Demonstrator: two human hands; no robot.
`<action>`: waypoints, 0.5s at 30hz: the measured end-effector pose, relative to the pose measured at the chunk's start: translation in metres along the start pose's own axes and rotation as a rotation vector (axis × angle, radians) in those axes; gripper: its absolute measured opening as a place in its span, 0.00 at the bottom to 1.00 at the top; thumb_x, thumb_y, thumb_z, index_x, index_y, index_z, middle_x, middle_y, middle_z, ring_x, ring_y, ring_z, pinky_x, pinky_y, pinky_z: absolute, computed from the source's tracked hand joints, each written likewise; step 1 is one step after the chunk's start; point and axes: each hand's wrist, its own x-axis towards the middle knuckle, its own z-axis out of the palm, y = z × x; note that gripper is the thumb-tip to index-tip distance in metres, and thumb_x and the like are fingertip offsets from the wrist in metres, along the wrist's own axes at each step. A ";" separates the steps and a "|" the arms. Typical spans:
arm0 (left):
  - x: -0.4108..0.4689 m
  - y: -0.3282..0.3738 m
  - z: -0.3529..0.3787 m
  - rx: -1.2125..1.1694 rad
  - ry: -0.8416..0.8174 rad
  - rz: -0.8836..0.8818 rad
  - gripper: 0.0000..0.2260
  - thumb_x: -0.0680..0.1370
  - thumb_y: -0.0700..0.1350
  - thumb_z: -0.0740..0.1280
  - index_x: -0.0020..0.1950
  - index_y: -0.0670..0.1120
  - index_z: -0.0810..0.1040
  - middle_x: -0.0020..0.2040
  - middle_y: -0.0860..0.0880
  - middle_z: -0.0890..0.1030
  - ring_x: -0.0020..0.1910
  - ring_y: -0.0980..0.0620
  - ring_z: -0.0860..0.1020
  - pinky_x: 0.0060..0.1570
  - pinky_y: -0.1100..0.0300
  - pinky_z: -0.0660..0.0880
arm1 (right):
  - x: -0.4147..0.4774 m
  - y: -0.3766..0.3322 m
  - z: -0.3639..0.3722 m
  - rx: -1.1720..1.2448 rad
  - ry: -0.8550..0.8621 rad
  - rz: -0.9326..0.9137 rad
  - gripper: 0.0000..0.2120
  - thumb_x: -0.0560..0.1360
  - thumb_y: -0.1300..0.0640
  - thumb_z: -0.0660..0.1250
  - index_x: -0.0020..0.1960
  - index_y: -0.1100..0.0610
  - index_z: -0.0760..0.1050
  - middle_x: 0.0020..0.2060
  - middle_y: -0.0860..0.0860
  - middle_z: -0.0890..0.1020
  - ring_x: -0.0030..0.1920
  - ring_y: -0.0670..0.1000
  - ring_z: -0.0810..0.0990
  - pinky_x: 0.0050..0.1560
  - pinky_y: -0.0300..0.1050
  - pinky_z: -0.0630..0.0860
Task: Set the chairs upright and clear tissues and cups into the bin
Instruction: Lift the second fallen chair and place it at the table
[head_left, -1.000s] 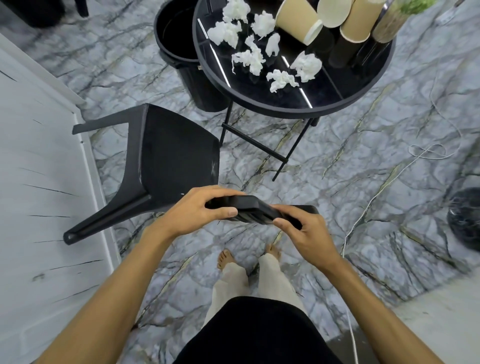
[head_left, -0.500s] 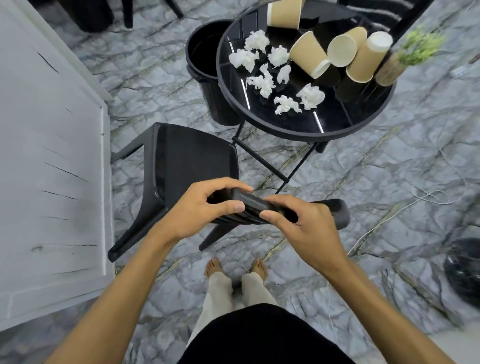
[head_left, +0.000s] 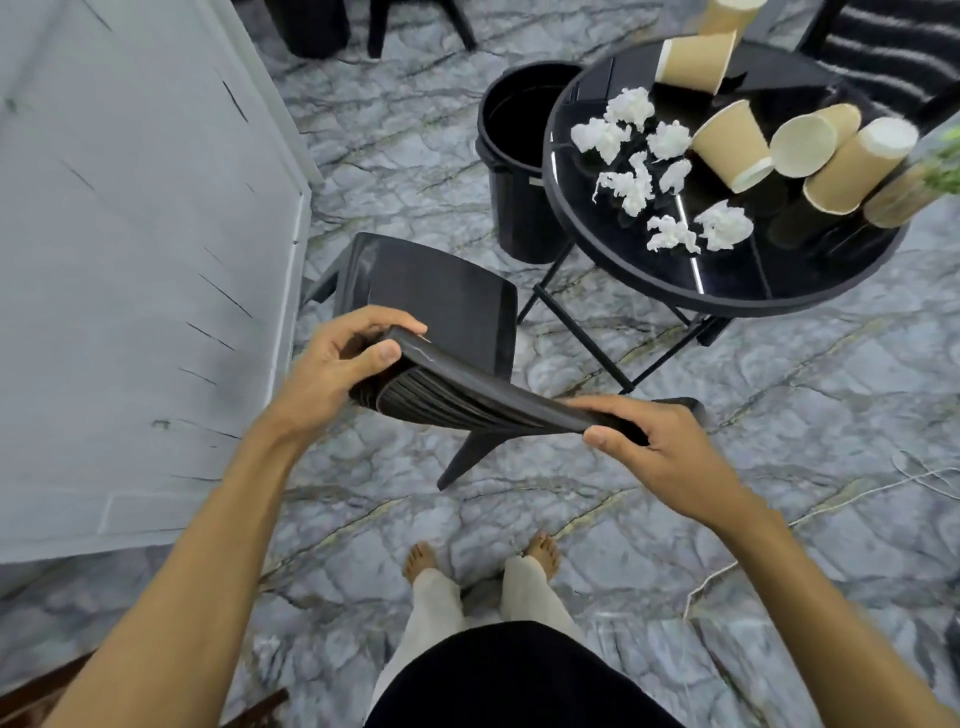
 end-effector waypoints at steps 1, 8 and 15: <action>-0.004 -0.002 -0.010 -0.034 0.034 0.005 0.14 0.75 0.55 0.70 0.55 0.48 0.81 0.50 0.40 0.81 0.50 0.47 0.78 0.53 0.57 0.74 | 0.004 -0.002 0.002 0.018 0.006 -0.003 0.14 0.76 0.39 0.63 0.60 0.37 0.76 0.40 0.45 0.84 0.38 0.48 0.80 0.37 0.36 0.73; -0.028 -0.007 -0.086 -0.034 0.029 -0.009 0.22 0.72 0.57 0.72 0.60 0.46 0.78 0.55 0.44 0.81 0.56 0.47 0.77 0.58 0.56 0.73 | 0.039 -0.043 0.054 -0.088 0.096 -0.105 0.19 0.76 0.40 0.63 0.60 0.49 0.81 0.50 0.38 0.83 0.52 0.39 0.81 0.51 0.38 0.77; -0.043 -0.019 -0.135 -0.037 0.175 0.050 0.18 0.60 0.54 0.81 0.46 0.52 0.83 0.45 0.50 0.82 0.45 0.52 0.79 0.46 0.61 0.76 | 0.069 -0.084 0.098 -0.054 0.082 -0.101 0.16 0.72 0.38 0.69 0.55 0.45 0.82 0.45 0.36 0.84 0.46 0.39 0.82 0.46 0.33 0.76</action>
